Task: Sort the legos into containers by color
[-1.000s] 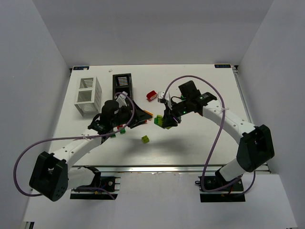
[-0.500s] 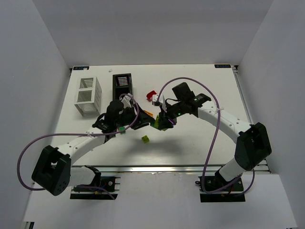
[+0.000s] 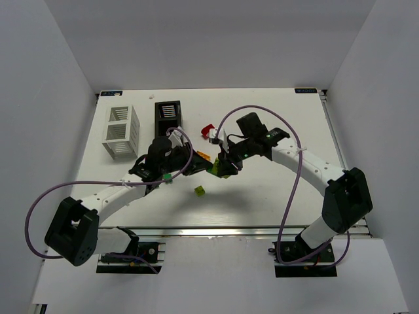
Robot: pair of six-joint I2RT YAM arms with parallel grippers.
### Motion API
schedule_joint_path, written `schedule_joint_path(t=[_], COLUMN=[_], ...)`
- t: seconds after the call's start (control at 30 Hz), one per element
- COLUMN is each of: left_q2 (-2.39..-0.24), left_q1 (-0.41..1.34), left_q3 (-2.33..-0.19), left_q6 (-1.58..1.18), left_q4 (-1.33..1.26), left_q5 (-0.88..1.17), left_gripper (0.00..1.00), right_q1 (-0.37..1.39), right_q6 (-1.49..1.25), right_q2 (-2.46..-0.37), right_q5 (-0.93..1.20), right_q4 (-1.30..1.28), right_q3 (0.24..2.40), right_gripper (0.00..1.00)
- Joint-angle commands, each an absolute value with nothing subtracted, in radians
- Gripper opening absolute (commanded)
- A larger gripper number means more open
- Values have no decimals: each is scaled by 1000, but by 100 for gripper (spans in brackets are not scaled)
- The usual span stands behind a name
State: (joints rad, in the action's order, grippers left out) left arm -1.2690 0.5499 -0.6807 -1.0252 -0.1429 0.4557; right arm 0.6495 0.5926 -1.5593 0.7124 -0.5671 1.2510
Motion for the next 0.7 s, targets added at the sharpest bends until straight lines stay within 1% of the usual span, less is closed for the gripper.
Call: schedule_joint_path(t=[0.0,0.07,0.23,0.47,0.67], left_q2=[-1273,-1272,-1263,-1275,-1307], left_q1=[558,558,558,552,534], left_q3=[-706,-706,-721,-764,-862], left_q6=[-1026,-1026,-974,-885,-769], left_q4=[-172,-173,-88,54,208], left_q5=[475,477,442,377,304], left_gripper=[24,18,10,6,3], right_q1=[650,650,649,647,637], right_q6=[580,580,591,617,620], right_q2=[-1542,-1539,-1519,-1480,-1453], right_q5=[735,732,710,690,681], right_q4=[-515,-511,-500,-471,-459], right_q3=[1270,1261,1229,1157,1124], right_gripper=[0,0,0,0,0])
